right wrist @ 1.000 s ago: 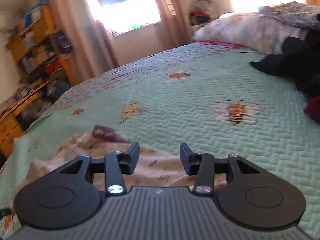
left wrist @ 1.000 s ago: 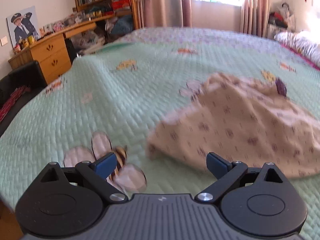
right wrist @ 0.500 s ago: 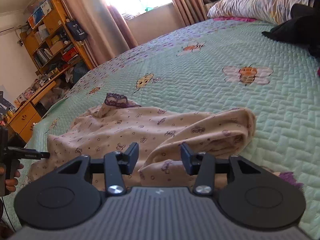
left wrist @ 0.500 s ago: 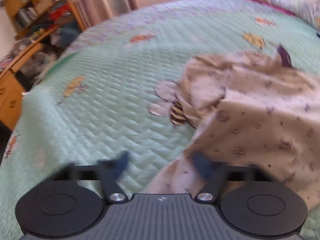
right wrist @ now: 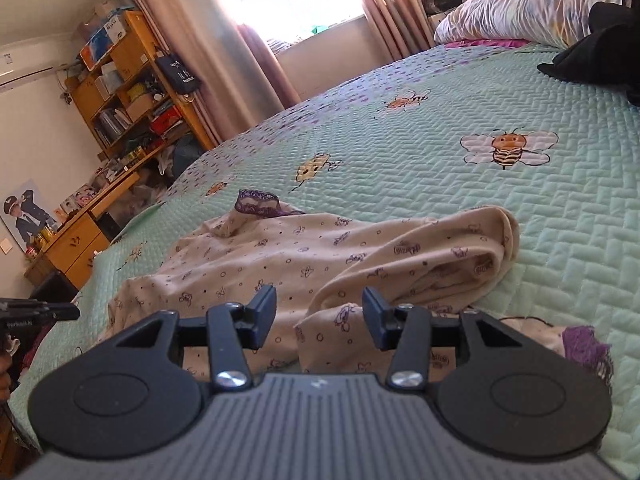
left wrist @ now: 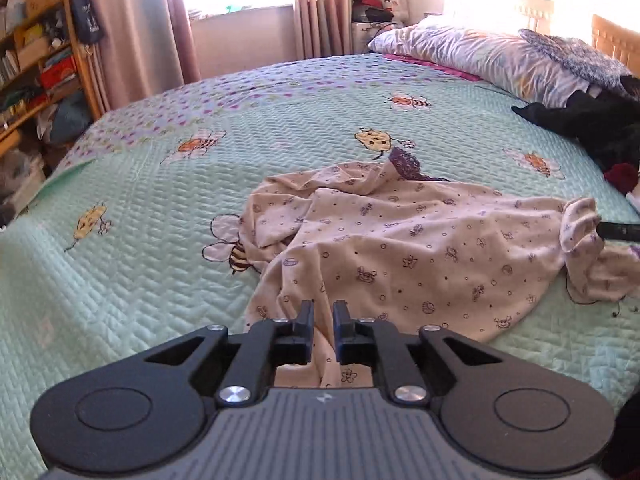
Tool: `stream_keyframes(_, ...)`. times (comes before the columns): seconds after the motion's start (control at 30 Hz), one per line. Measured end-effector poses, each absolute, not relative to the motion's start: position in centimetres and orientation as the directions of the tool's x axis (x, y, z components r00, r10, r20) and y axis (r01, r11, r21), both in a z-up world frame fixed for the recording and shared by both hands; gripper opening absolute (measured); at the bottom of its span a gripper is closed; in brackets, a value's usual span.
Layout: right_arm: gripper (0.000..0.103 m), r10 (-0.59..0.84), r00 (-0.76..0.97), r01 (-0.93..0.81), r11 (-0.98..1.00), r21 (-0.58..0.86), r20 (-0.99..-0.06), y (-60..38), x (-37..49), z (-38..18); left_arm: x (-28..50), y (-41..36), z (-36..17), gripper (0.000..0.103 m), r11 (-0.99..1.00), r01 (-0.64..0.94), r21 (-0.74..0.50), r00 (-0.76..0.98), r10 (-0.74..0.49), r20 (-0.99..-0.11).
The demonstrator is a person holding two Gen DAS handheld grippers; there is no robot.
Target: Fold clothes
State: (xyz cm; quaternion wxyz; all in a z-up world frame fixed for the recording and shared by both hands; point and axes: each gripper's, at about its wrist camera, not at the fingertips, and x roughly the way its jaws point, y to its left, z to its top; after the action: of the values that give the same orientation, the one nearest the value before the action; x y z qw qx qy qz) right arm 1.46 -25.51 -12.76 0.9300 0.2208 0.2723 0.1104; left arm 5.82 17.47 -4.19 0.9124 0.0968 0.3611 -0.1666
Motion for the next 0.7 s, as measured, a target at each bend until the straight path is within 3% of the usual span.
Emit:
stream_keyframes(0.03, 0.05, 0.33, 0.828, -0.093, 0.878, 0.469, -0.454, -25.5, 1.3, -12.8, 6.3, 17.5, -4.4, 0.006, 0.929, 0.363, 0.063, 0.687, -0.222, -0.692)
stream_keyframes(0.1, 0.056, 0.339, 0.829, -0.11, 0.878, 0.465, -0.445, -25.5, 1.1, -12.9, 7.3, 17.6, -4.8, 0.017, 0.937, 0.34, 0.079, 0.693, -0.194, -0.694)
stream_keyframes(0.13, 0.059, 0.344, 0.827, -0.115, 0.878, 0.465, -0.444, -25.4, 1.1, -13.0, 7.8, 17.6, -5.0, 0.033, 0.941, 0.329, 0.086, 0.696, -0.179, -0.695)
stream_keyframes(0.17, 0.063, 0.348, 0.824, -0.118, 0.878, 0.464, -0.448, -25.2, 1.1, -13.2, 8.3, 17.6, -5.2, 0.056, 0.944, 0.317, 0.094, 0.699, -0.165, -0.695)
stream_keyframes(0.23, 0.063, 0.354, 0.815, -0.123, 0.879, 0.461, -0.459, -24.7, 1.3, -13.4, 9.9, 17.6, -6.0, 0.083, 0.945, 0.307, 0.11, 0.692, -0.142, -0.708)
stream_keyframes(0.27, 0.063, 0.358, 0.81, -0.125, 0.88, 0.459, -0.465, -24.5, 1.4, -13.6, 11.1, 17.5, -6.6, 0.084, 0.944, 0.309, 0.117, 0.681, -0.134, -0.72)
stream_keyframes(0.33, 0.063, 0.36, 0.804, -0.127, 0.881, 0.455, -0.473, -24.2, 1.5, -13.8, 13.5, 17.1, -8.0, 0.084, 0.939, 0.319, 0.13, 0.649, -0.116, -0.751)
stream_keyframes(0.4, 0.063, 0.355, 0.807, -0.118, 0.88, 0.459, -0.472, -24.5, 1.6, -13.7, 15.8, 16.2, -10.0, 0.071, 0.935, 0.339, 0.109, 0.581, -0.117, -0.805)
stream_keyframes(0.43, 0.063, 0.351, 0.81, -0.114, 0.88, 0.46, -0.47, -24.7, 1.6, -13.6, 16.3, 15.7, -10.9, 0.032, 0.933, 0.351, 0.083, 0.54, -0.129, -0.831)
stream_keyframes(0.47, 0.063, 0.345, 0.814, -0.109, 0.882, 0.459, -0.468, -24.8, 1.6, -13.5, 16.8, 15.2, -11.7, 0.014, 0.93, 0.363, 0.056, 0.498, -0.143, -0.855)
stream_keyframes(0.57, 0.063, 0.312, 0.834, -0.099, 0.896, 0.433, -0.454, -25.2, 1.2, -13.1, 13.4, 13.1, -11.1, 0.007, 0.915, 0.381, 0.135, 0.567, -0.116, -0.816)
stream_keyframes(0.7, 0.063, 0.263, 0.854, -0.06, 0.908, 0.415, -0.449, -26.1, 0.8, -13.0, 5.3, 12.4, -7.6, 0.007, 0.912, 0.406, 0.065, 0.604, -0.213, -0.768)
